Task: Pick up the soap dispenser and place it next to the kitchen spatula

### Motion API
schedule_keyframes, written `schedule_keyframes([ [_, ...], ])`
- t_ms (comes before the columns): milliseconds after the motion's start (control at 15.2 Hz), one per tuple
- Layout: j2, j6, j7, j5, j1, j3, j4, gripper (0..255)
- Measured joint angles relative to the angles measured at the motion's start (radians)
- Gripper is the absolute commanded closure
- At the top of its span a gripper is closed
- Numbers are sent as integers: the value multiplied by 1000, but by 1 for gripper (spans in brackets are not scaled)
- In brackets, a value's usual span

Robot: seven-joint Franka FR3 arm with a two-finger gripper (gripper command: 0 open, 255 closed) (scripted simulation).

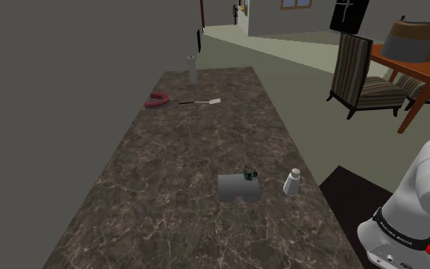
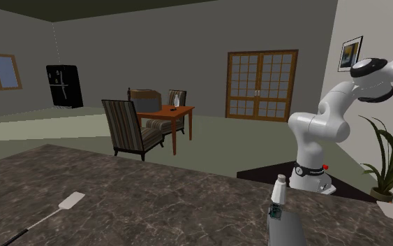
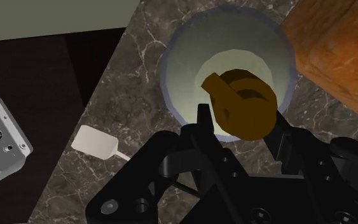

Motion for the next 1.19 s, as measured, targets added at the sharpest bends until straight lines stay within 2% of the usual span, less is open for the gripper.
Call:
schedule_keyframes([
  [1188, -57, 150, -54, 114, -4, 137, -135, 255],
])
